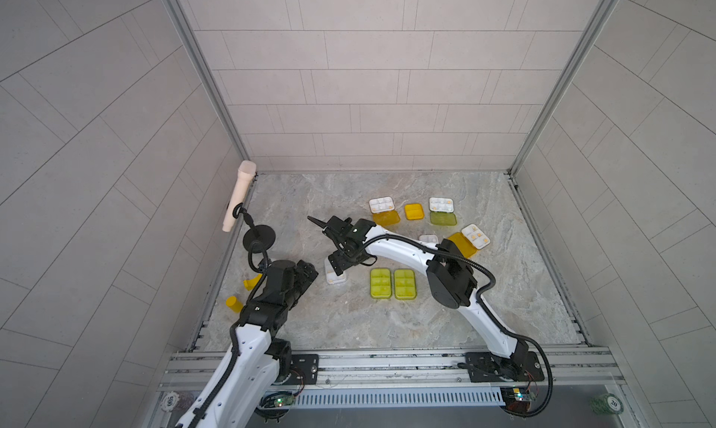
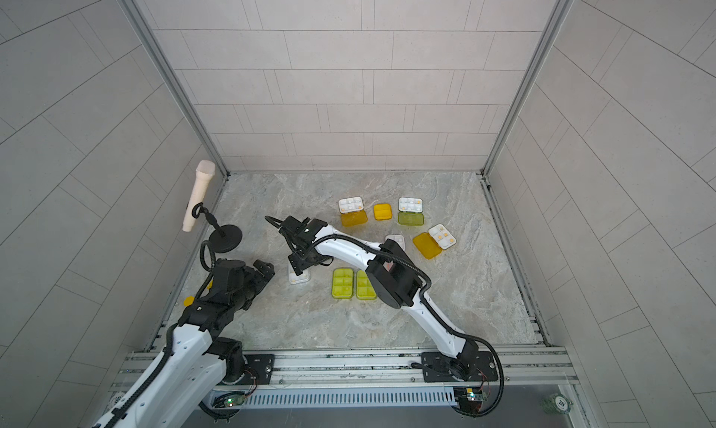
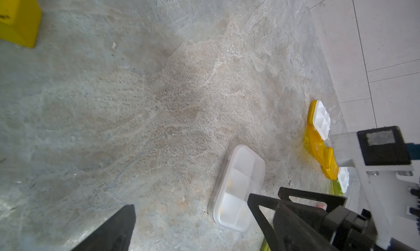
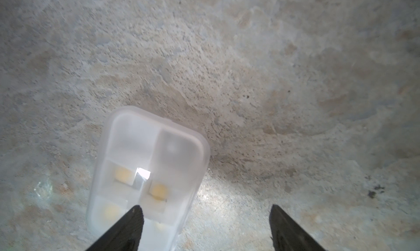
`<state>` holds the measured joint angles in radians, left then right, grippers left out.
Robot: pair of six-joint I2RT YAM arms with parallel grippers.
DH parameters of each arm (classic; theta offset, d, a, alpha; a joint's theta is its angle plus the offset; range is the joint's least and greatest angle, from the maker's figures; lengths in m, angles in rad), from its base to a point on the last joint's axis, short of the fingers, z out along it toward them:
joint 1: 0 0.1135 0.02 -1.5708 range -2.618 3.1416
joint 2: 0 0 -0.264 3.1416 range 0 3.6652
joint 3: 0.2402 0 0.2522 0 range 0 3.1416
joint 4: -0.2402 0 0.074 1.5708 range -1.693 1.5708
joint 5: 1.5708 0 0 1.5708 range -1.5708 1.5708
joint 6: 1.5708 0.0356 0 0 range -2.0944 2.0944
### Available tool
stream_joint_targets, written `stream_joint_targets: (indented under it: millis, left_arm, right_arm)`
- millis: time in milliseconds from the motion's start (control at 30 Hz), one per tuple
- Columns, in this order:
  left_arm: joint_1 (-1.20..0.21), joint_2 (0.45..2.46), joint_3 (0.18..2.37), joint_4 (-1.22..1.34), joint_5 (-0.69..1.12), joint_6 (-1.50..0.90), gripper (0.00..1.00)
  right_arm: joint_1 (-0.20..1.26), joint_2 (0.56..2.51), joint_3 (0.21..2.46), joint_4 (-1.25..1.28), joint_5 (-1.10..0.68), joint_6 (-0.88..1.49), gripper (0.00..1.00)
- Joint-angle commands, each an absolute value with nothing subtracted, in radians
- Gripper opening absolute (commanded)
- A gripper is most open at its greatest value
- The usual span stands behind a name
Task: Close pillboxes
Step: Close the lid on the pillbox.
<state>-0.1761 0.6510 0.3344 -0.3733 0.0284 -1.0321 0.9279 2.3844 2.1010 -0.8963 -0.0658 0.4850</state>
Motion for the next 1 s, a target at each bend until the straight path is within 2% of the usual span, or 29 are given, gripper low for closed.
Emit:
stream_joint_targets:
  millis: [0, 600, 833, 967]
  left_arm:
    - [-0.171, 0.65, 0.33, -0.388, 0.007, -1.044, 0.99]
    - [-0.17, 0.64, 0.304, -0.371, 0.018, -1.05, 0.99]
    - [-0.17, 0.692, 0.32, -0.33, 0.051, -1.0, 0.96]
    - [-0.174, 0.803, 0.374, -0.314, 0.077, -0.927, 0.95]
  right_arm:
    - [0.937, 2.413, 2.103, -0.942, -0.026, 0.471, 0.88]
    - [0.947, 2.427, 2.071, -0.943, -0.019, 0.495, 0.88]
    - [0.947, 2.32, 2.067, -0.93, -0.038, 0.481, 0.88]
    - [0.936, 2.231, 2.013, -0.921, -0.005, 0.474, 0.89]
